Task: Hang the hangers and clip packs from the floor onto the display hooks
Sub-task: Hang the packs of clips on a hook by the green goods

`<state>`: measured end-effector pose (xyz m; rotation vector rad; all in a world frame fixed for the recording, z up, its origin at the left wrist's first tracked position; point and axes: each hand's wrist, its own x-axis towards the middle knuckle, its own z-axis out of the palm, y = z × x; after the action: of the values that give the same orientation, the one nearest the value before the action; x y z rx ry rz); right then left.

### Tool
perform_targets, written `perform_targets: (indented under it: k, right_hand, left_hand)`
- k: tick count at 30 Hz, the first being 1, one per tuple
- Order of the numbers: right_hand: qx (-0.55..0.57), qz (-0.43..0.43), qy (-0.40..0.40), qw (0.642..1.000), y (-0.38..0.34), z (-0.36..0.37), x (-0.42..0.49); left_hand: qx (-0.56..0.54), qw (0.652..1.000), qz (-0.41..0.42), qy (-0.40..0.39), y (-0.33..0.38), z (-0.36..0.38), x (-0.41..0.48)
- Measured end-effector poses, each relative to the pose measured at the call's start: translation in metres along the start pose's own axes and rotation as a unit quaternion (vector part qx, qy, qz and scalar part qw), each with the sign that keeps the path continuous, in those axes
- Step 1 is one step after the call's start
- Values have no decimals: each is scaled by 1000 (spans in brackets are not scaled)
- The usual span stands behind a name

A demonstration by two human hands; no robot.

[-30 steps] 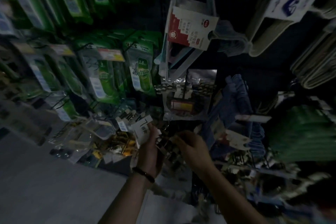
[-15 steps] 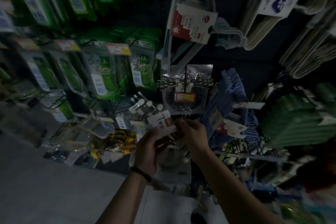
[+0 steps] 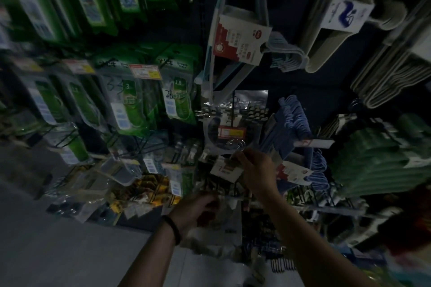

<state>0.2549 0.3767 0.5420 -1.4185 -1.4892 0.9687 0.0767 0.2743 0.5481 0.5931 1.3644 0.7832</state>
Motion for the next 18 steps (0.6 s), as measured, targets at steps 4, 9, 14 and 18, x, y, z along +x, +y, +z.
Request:
perform_targets:
  k: [4, 9, 14, 18]
  right_hand:
    - [-182, -79, -9, 980, 18, -16, 15]
    - [-284, -125, 11, 950, 39, -22, 33]
    - [-308, -170, 25, 936, 39, -19, 56]
    - [-343, -257, 51, 902, 41, -18, 69]
  left_hand:
    - [-32, 986, 159, 29, 51, -1, 2]
    - [41, 955, 252, 152, 99, 19, 49]
    - [67, 968, 217, 109, 116, 38, 74]
    - [42, 943, 284, 169, 116, 40, 73]
